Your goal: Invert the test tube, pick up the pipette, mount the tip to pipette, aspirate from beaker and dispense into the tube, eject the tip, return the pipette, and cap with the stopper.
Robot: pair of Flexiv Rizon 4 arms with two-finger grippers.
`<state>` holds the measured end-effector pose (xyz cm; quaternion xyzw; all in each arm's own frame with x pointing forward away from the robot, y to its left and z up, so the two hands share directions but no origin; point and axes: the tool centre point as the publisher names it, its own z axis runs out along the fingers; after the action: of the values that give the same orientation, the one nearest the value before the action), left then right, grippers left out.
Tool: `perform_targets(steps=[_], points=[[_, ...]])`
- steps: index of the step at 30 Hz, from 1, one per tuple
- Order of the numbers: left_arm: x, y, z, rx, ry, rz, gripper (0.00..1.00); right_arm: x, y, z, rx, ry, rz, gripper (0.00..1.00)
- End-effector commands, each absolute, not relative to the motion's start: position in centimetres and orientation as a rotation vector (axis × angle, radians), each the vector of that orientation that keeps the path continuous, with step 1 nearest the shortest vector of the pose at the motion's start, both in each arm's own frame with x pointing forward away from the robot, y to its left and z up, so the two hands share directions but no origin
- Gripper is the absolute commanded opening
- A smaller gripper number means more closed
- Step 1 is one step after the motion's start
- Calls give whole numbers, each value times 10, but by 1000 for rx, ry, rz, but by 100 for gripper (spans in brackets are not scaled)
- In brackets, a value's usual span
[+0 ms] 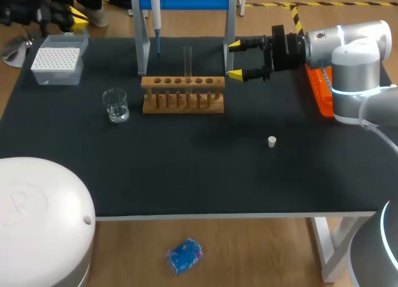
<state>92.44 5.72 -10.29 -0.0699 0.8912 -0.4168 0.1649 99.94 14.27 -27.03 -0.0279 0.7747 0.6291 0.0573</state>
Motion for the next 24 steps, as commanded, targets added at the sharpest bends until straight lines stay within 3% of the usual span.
perform_targets(steps=[1,10,24], points=[[901,29,-110,-96,2625,-1183,0,1000,142,-271,-87,2349,1909,100],[885,-9,-164,-151,2715,-1193,0,1000,142,-271,-87,2349,1909,100],[885,-9,-164,-151,2715,-1193,0,982,143,-260,-104,2330,1951,100]])
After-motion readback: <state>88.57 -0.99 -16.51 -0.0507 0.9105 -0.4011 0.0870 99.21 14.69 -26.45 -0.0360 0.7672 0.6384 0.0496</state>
